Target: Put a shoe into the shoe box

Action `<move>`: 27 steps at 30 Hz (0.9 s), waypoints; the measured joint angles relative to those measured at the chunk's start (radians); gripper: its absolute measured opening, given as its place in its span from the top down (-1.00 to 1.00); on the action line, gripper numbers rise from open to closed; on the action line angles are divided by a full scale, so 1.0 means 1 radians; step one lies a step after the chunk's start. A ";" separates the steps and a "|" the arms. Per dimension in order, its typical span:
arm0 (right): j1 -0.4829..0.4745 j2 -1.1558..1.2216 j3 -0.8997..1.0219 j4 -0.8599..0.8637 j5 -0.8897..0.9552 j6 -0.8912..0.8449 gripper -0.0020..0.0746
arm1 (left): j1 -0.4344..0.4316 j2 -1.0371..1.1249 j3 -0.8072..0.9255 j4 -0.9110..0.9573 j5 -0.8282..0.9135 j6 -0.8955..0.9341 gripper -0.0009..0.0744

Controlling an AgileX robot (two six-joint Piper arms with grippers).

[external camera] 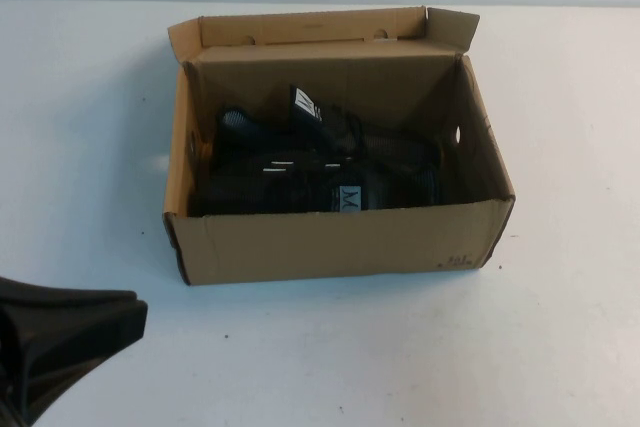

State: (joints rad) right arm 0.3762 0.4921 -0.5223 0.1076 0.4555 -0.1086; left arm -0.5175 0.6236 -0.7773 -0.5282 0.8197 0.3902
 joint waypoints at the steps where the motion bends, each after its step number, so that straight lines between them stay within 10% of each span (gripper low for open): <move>1: 0.000 0.000 0.002 0.001 0.009 0.000 0.99 | 0.000 0.000 0.000 0.000 0.000 0.000 0.98; 20: 0.000 0.000 0.002 0.007 0.042 0.000 0.99 | 0.000 -0.020 0.012 0.012 -0.003 0.002 0.98; 27: 0.000 0.000 0.002 0.007 0.042 0.000 0.99 | 0.048 -0.163 0.035 0.292 -0.038 0.047 0.98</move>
State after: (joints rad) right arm 0.3762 0.4921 -0.5203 0.1147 0.4973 -0.1091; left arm -0.4698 0.4604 -0.7422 -0.2367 0.7818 0.4371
